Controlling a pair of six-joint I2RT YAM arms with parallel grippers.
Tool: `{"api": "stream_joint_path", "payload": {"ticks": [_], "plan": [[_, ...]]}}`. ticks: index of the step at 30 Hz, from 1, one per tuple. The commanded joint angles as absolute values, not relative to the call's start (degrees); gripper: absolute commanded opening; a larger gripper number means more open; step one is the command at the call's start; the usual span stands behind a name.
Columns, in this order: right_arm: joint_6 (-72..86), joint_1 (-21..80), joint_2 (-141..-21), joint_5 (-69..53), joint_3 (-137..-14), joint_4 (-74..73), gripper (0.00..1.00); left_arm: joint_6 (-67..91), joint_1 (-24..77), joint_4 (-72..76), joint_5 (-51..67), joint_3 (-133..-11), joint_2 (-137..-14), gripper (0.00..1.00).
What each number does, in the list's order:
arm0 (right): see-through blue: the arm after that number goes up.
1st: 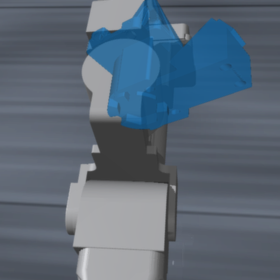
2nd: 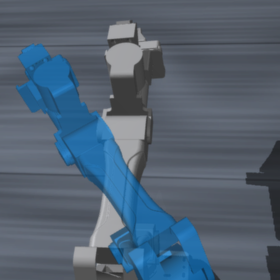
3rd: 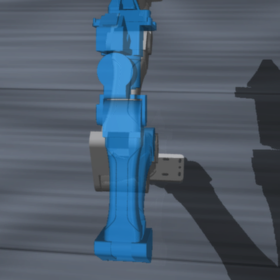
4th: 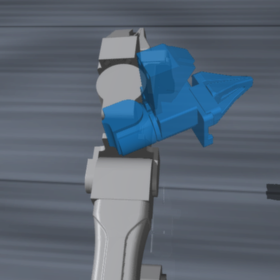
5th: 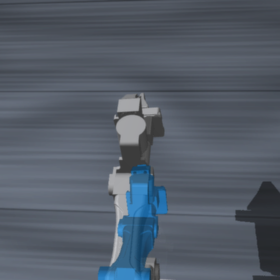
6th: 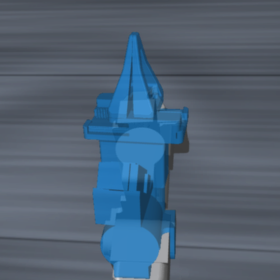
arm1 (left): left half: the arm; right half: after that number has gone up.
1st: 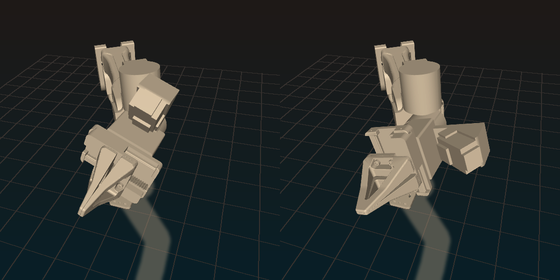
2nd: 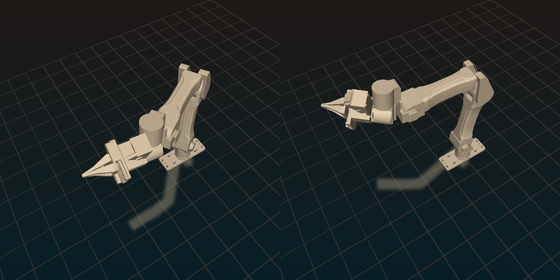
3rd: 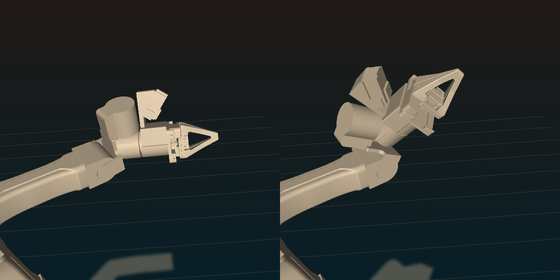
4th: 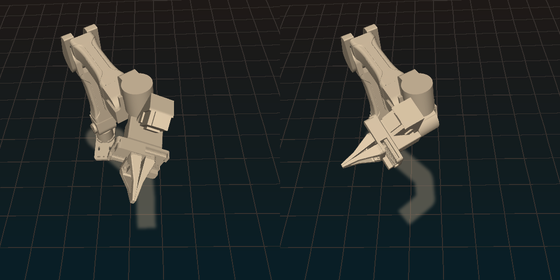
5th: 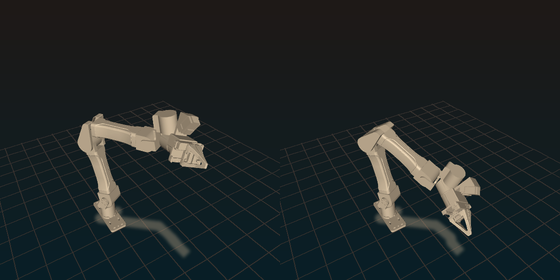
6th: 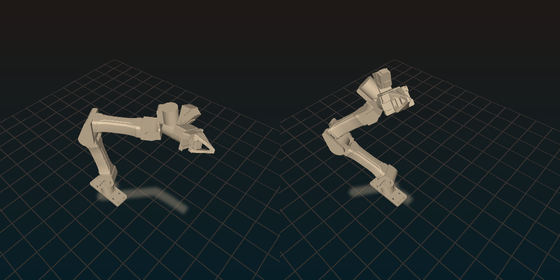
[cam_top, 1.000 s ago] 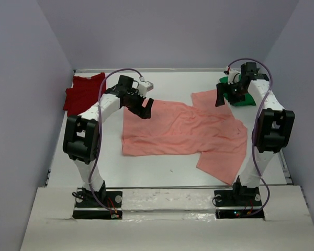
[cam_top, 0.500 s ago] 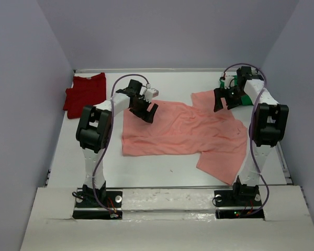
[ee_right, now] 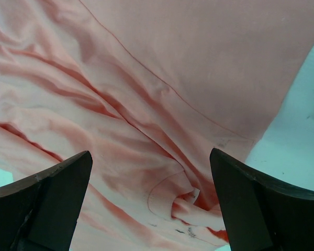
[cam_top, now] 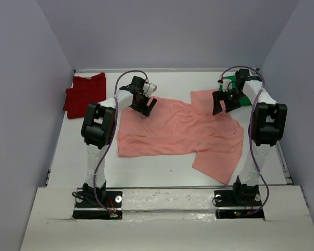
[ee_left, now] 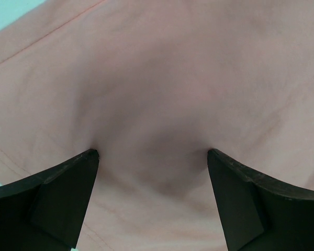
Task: Fold and stack the t-shirts
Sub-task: Flatten out the tshirt
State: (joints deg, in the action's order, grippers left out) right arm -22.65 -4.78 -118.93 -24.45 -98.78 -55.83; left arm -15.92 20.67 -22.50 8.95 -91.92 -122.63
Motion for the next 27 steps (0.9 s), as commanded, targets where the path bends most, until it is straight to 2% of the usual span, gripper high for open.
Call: {"api": "stream_joint_path", "payload": {"ticks": [1,10,18,23,27], "plan": [[-23.8,-3.3,-120.8,-24.5,-101.5,-57.2,1.0,-14.1,20.4,-23.4,0.4,-93.7,-123.1,0.99],[-23.3,-0.3,-128.9,-23.1,-113.2,-58.7,1.0,-12.0,18.7,-23.7,-10.5,-96.4,-122.2,0.99],[-21.9,2.4,-136.4,-20.9,-121.5,-57.4,1.0,-11.9,14.9,-25.1,-9.7,-97.4,-120.8,0.99],[-20.8,2.4,-141.8,-23.6,-128.4,-59.6,1.0,-12.0,13.2,-25.1,-9.3,-97.4,-119.5,0.99],[-20.0,2.4,-143.2,-23.3,-128.9,-57.8,1.0,-12.7,12.6,-24.8,-8.9,-96.7,-118.6,0.99]]}}
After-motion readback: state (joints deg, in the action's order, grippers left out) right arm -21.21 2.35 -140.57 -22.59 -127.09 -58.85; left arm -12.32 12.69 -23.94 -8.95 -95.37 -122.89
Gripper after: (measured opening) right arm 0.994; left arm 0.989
